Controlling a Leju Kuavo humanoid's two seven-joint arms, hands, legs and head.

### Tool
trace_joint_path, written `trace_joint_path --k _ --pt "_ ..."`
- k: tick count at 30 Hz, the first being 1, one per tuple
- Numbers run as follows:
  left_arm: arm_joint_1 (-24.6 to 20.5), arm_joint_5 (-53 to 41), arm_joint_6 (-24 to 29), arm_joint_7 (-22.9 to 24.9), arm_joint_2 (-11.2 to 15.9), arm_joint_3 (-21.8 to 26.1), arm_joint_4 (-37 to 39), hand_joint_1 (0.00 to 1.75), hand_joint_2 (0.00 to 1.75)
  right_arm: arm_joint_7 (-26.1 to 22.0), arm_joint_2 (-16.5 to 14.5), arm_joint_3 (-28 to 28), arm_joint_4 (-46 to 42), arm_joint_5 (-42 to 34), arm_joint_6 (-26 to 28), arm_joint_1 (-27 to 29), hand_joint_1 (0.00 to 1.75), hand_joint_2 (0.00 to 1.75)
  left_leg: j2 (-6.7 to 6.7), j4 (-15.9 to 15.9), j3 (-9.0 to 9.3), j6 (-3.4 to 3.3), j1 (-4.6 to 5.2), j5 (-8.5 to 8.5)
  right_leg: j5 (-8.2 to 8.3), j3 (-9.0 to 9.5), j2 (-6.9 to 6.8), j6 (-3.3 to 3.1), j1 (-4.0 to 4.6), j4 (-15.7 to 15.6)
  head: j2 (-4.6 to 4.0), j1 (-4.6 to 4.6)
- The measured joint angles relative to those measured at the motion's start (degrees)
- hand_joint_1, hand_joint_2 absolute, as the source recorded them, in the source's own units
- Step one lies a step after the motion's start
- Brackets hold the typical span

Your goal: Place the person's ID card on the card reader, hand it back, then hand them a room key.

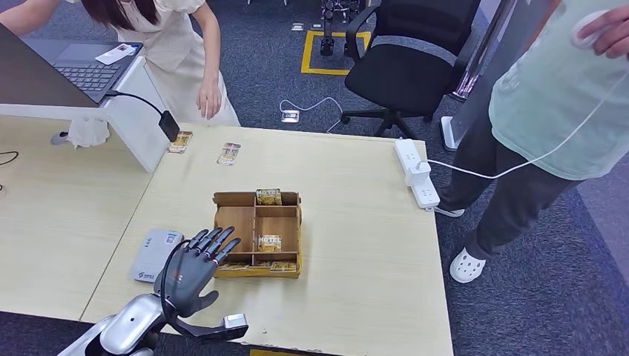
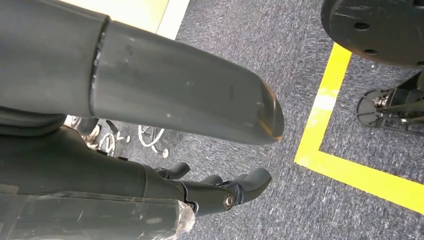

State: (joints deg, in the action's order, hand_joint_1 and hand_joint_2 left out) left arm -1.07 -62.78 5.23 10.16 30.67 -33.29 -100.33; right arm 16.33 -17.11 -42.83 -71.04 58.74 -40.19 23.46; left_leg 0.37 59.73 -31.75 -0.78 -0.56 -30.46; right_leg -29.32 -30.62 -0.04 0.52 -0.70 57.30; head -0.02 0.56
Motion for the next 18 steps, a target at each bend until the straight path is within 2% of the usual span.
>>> trace_joint_path --k 18 --pt "0.26 0.15 0.12 -0.13 1.27 0.07 -1.61 0.00 1.75 0.13 -0.02 0.41 -0.36 -0.62 -0.02 0.41 0.00 0.00 0.00 0.00 0.00 0.00 0.00 0.00 -0.01 0.00 0.00 0.00 0.00 0.00 0.00 -0.01"
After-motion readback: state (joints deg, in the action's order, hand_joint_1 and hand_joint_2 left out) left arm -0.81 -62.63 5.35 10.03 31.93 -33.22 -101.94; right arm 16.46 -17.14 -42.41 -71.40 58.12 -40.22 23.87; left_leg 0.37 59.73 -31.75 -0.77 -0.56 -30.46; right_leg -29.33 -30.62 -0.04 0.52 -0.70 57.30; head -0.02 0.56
